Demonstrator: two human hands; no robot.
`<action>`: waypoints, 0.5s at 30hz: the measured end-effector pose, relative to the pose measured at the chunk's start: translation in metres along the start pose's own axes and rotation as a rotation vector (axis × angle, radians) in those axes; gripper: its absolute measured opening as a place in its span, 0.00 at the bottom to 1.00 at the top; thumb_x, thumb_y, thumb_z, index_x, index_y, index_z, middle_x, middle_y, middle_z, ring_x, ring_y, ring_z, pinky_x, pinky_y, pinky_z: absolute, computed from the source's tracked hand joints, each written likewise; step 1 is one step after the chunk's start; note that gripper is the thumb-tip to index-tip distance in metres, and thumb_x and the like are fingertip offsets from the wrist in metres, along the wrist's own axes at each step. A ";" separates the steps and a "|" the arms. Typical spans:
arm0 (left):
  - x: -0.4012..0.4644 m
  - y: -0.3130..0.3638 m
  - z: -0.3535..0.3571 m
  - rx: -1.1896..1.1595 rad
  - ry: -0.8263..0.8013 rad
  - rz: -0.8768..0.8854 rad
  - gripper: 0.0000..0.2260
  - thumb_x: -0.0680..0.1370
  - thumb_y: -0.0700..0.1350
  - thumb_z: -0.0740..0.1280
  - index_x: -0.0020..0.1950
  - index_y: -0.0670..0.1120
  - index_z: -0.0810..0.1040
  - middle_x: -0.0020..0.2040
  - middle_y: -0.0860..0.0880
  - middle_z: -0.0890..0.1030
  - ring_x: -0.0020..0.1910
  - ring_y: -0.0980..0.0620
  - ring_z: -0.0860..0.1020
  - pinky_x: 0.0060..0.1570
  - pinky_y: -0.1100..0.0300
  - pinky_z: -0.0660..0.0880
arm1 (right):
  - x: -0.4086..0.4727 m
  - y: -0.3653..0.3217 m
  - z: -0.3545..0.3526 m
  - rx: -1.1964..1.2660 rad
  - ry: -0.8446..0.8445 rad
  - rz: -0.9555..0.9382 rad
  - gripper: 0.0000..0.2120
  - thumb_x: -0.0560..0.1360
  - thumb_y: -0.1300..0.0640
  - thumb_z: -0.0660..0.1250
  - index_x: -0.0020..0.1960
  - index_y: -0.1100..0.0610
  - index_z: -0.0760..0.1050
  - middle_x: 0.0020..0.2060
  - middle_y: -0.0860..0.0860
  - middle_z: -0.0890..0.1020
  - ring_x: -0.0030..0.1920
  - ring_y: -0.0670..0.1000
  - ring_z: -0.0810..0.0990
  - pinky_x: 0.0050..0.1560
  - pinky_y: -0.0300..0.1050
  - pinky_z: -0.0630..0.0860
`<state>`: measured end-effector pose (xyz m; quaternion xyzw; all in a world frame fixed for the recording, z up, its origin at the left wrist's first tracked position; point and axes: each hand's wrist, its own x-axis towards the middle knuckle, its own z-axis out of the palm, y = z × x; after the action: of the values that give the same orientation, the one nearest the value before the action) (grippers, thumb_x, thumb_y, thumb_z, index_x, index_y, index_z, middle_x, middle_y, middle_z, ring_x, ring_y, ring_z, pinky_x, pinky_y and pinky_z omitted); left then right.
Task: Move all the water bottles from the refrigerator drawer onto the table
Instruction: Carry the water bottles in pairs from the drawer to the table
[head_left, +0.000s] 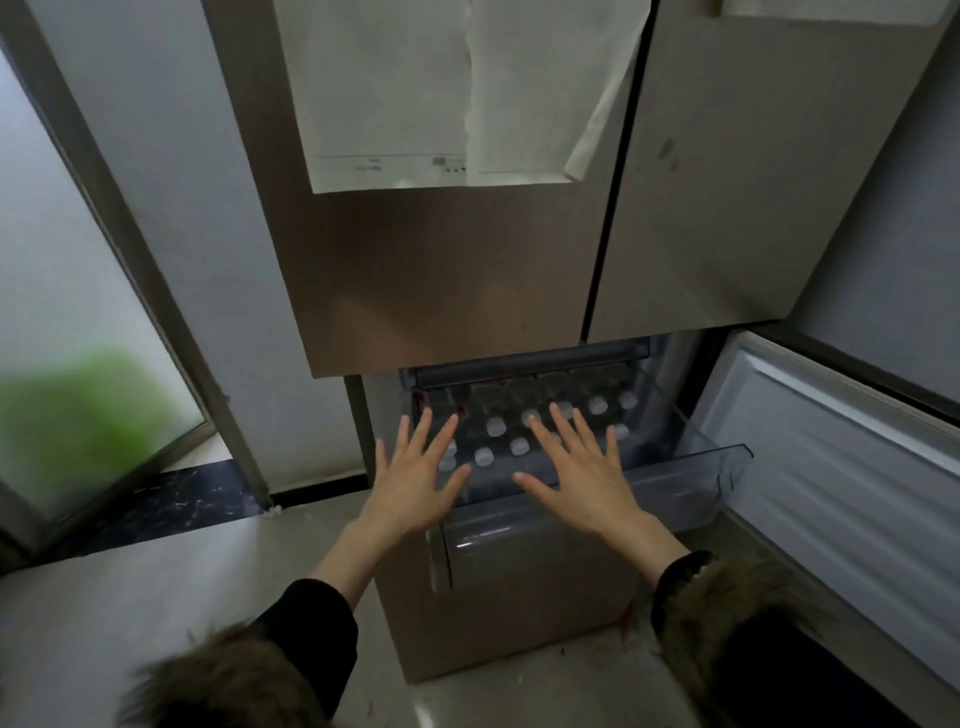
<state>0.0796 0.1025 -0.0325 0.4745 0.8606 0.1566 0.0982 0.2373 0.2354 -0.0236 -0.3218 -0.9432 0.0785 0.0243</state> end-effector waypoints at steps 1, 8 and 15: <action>0.009 0.000 0.003 -0.010 -0.011 -0.004 0.28 0.79 0.59 0.52 0.76 0.57 0.43 0.77 0.50 0.41 0.76 0.47 0.38 0.72 0.44 0.38 | 0.010 0.004 0.002 0.004 -0.011 -0.002 0.35 0.76 0.34 0.50 0.76 0.45 0.40 0.76 0.48 0.40 0.76 0.52 0.37 0.72 0.59 0.35; 0.059 0.026 0.031 -0.518 0.044 -0.190 0.26 0.80 0.45 0.58 0.76 0.44 0.51 0.76 0.44 0.55 0.75 0.46 0.54 0.72 0.55 0.54 | 0.068 0.025 0.024 0.260 -0.092 -0.039 0.28 0.79 0.46 0.57 0.75 0.55 0.57 0.73 0.54 0.63 0.73 0.54 0.61 0.70 0.48 0.60; 0.111 0.034 0.069 -0.696 0.146 -0.558 0.18 0.78 0.36 0.59 0.68 0.38 0.65 0.66 0.36 0.69 0.65 0.40 0.69 0.67 0.49 0.65 | 0.131 0.035 0.049 0.641 -0.279 0.151 0.17 0.79 0.56 0.59 0.65 0.62 0.70 0.57 0.58 0.78 0.61 0.56 0.75 0.56 0.40 0.68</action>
<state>0.0689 0.2257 -0.0864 0.1508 0.8563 0.4375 0.2293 0.1505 0.3364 -0.0783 -0.3528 -0.8385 0.4150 -0.0112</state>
